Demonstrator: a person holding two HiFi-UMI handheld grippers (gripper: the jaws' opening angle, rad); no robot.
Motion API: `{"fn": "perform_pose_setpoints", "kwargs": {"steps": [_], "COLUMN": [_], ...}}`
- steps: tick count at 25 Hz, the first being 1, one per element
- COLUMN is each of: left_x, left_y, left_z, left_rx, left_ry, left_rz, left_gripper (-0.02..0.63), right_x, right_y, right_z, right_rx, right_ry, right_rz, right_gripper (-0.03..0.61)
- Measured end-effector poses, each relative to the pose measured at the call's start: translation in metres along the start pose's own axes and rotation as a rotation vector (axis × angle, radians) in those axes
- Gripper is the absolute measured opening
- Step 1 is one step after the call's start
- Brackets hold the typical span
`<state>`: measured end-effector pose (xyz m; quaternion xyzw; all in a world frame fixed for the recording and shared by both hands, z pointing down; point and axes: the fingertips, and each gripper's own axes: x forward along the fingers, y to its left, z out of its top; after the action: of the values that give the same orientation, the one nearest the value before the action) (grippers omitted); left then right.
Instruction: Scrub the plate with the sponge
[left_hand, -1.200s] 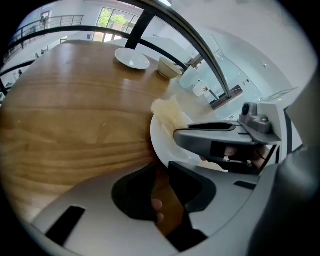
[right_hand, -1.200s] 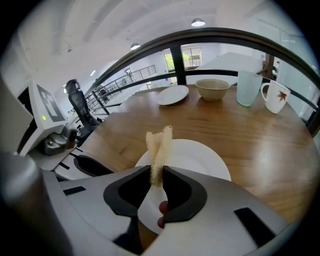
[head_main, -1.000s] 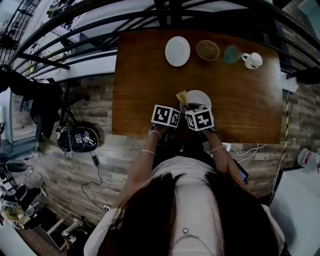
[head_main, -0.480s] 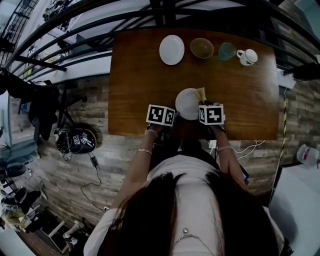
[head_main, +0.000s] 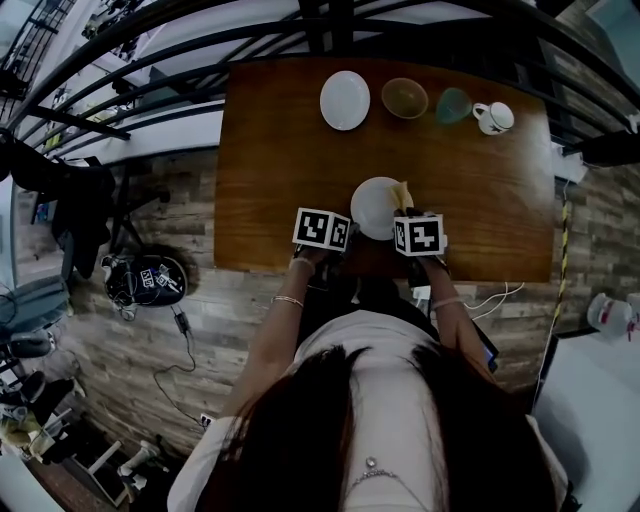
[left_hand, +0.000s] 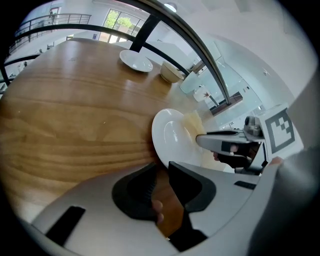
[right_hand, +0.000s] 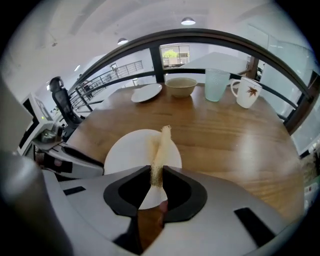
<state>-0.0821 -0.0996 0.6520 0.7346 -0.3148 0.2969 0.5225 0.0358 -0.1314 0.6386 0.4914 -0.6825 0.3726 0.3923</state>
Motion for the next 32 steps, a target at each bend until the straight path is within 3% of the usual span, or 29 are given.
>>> {"fn": "perform_pose_setpoints", "kwargs": {"steps": [5, 10, 18, 25, 32], "left_x": [0.000, 0.002, 0.000, 0.000, 0.001], "left_y": [0.000, -0.002, 0.000, 0.001, 0.001], "left_z": [0.002, 0.000, 0.000, 0.000, 0.001], "left_rx": [-0.002, -0.004, -0.006, -0.005, -0.004], "left_ry": [-0.001, 0.001, 0.001, -0.003, -0.001], "left_rz": [-0.004, -0.008, -0.008, -0.005, -0.005], "left_gripper": [0.083, 0.083, 0.083, 0.083, 0.083], "right_x": [0.012, 0.010, 0.014, 0.004, -0.022], "right_y": [0.055, 0.089, 0.089, 0.034, -0.031], "right_z": [-0.004, 0.004, -0.009, -0.018, -0.015], "right_rx": [-0.095, -0.114, -0.031, 0.000, 0.101], "right_ry": [0.032, 0.009, 0.051, 0.053, 0.006], "right_rz": [0.108, 0.219, 0.281, 0.127, -0.029], "right_gripper": [0.092, 0.092, 0.092, 0.092, 0.092]}}
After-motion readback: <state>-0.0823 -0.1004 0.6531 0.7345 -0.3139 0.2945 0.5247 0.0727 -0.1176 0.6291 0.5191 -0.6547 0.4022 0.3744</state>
